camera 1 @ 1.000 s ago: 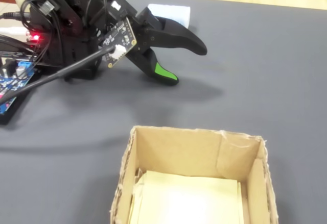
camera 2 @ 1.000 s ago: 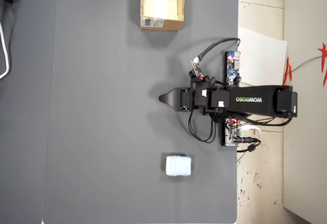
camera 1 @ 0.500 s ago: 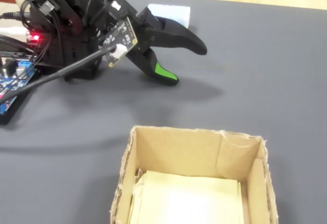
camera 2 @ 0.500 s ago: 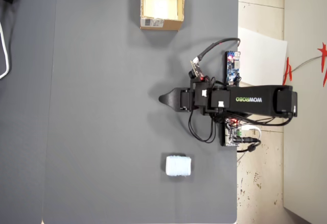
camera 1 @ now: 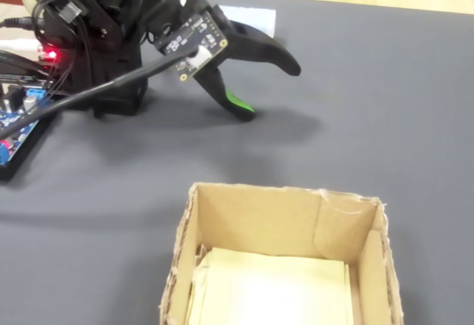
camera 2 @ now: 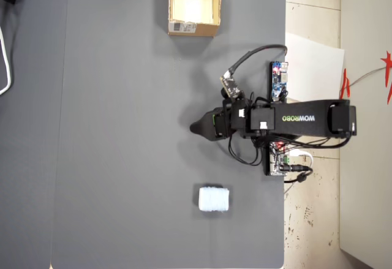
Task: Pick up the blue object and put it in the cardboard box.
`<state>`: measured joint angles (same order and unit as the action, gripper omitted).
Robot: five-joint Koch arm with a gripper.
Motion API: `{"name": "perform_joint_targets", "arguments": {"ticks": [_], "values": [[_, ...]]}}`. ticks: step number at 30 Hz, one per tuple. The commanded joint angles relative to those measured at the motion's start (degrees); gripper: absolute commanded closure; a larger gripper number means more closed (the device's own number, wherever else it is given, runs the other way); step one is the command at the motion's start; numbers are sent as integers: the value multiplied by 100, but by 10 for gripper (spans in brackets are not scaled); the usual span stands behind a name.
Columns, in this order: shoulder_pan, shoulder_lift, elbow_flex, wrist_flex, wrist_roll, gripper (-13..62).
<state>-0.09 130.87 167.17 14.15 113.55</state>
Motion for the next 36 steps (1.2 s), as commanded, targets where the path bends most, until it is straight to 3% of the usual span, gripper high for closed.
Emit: {"name": "perform_joint_targets", "arguments": {"ticks": [1,9,17,24,26,36], "values": [[-149,483,-246,694,642,157],[-642,431,-1301,1802,1213,157],[-1547,220,-2417,3190,3076,157],[-2109,-369,-3542,4052,3138,157],[-2821,-1055,-4430,4623,3261,157],[-4324,-1793,-4852,5036,3041,157]]}}
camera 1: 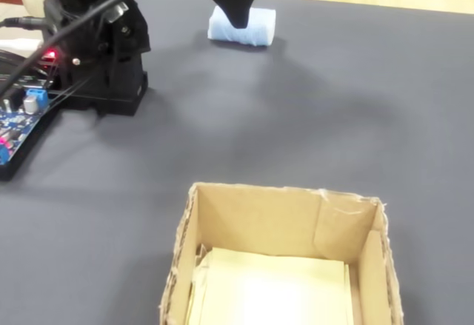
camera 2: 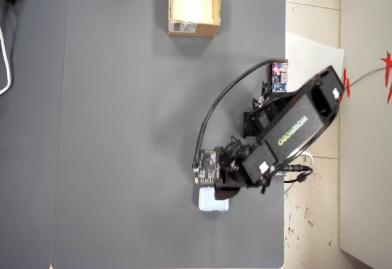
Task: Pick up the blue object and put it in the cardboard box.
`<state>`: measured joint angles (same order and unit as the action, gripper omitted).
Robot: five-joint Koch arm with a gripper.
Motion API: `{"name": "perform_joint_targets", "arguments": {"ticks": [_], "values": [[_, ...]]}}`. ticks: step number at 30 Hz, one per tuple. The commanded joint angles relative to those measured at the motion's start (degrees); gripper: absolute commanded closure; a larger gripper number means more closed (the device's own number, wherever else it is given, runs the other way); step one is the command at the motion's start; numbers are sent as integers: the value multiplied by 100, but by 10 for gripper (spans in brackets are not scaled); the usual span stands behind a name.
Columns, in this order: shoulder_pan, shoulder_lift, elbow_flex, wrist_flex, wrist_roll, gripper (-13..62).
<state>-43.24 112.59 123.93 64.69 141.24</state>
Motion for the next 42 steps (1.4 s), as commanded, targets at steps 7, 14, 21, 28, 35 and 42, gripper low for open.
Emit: {"name": "perform_joint_targets", "arguments": {"ticks": [7,14,21,28,35,42], "values": [[-642,-475,-703,-264,-563,157],[-650,-694,-870,-439,-976,157],[-659,-967,-747,-703,-1151,157],[-738,-1371,-501,-1283,-1362,157],[-721,-1600,-141,-1714,-1521,164],[-624,-1749,185,-2224,-1529,202]]}}
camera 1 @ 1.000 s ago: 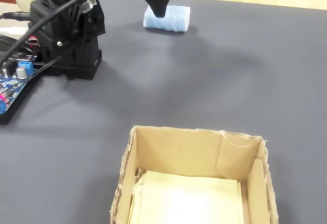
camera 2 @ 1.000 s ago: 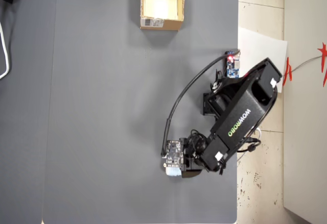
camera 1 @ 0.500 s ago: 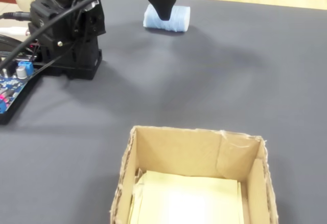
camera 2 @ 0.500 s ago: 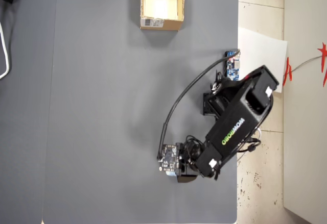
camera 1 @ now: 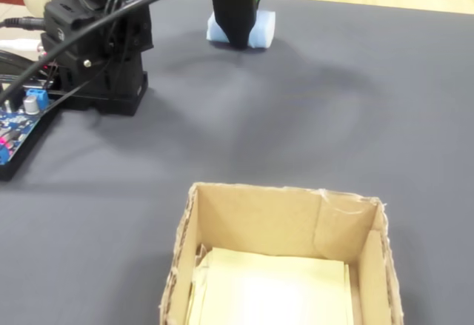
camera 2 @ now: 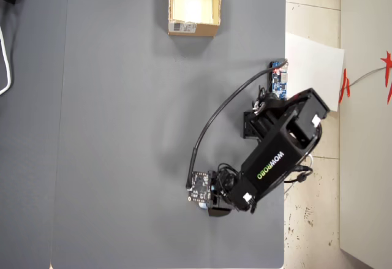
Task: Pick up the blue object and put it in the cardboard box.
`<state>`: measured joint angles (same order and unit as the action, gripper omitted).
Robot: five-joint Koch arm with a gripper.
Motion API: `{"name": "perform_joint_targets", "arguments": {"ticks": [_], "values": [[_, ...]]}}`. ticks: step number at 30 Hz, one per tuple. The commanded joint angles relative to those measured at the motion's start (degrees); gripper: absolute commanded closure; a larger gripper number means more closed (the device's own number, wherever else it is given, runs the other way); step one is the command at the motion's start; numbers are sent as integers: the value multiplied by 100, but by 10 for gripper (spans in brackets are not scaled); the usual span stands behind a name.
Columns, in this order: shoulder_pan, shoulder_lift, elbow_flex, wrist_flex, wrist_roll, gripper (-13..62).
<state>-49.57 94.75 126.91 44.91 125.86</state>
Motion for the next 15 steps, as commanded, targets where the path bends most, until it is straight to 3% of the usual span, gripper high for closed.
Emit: {"name": "perform_joint_targets", "arguments": {"ticks": [1,5,9,12,15], "values": [[35,35,-26,-343,9,216],[79,105,290,-721,9,306],[79,167,308,-800,9,312],[185,378,404,-1151,-141,388],[281,633,475,-1204,-220,388]]}}
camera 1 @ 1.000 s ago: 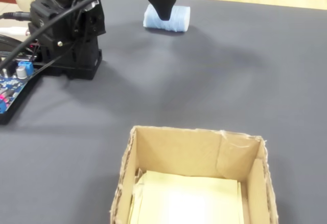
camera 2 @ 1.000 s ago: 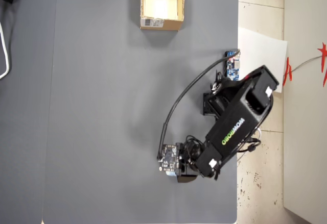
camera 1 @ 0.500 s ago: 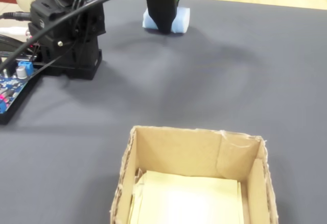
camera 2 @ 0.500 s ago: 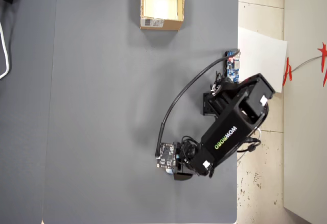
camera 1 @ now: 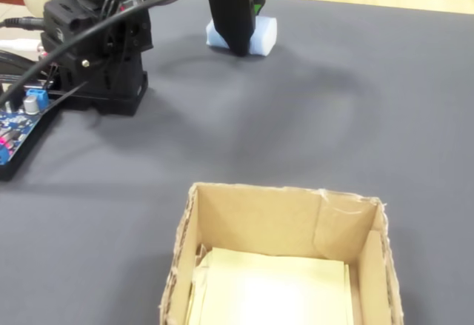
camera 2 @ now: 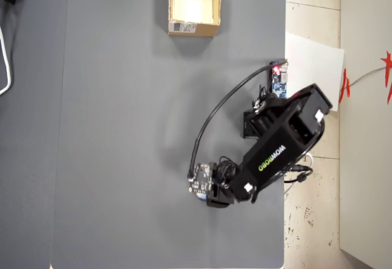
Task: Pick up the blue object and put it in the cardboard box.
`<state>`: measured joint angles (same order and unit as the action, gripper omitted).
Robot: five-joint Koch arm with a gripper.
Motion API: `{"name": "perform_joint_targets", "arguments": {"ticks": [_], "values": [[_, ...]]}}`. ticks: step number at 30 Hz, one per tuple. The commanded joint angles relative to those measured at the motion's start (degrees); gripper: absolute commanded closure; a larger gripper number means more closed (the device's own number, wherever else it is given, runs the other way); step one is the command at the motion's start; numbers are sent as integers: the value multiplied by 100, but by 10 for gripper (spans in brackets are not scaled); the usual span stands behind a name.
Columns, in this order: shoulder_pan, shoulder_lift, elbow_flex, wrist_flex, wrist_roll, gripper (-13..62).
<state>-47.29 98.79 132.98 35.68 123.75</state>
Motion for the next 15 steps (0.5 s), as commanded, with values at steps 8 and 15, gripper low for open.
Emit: {"name": "perform_joint_targets", "arguments": {"ticks": [8,15], "values": [[615,1292,316,-554,-70,387],[1450,2487,809,-580,-53,388]]}}
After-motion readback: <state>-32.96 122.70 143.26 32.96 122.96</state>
